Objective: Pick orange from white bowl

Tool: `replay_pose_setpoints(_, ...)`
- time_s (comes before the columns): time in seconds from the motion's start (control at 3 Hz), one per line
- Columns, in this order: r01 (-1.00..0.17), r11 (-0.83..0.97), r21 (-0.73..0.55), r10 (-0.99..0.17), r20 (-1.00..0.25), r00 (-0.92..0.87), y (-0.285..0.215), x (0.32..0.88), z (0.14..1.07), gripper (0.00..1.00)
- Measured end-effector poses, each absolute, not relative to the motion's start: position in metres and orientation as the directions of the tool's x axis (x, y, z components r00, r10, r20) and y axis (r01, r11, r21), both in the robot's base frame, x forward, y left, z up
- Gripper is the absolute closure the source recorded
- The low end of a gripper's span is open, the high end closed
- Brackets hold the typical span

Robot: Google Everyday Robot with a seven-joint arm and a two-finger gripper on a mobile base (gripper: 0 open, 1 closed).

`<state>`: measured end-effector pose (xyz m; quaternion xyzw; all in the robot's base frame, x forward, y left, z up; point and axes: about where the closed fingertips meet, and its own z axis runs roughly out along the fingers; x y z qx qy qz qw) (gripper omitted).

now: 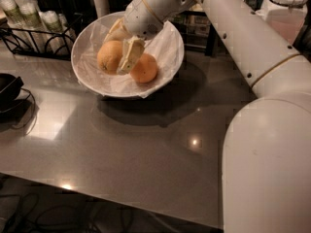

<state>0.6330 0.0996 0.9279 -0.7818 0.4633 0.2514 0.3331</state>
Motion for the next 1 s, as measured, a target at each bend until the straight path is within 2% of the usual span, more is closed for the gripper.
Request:
replay_pose_setpoints(0.67, -0.909, -0.240, -0.342, -0.584, -0.697, 0.416, 0.048, 0.631, 0.969, 1.00)
replay_pose_setpoints(1.0, -0.909, -0.240, -0.342, -0.584, -0.697, 0.416, 0.048, 0.631, 0.969, 1.00)
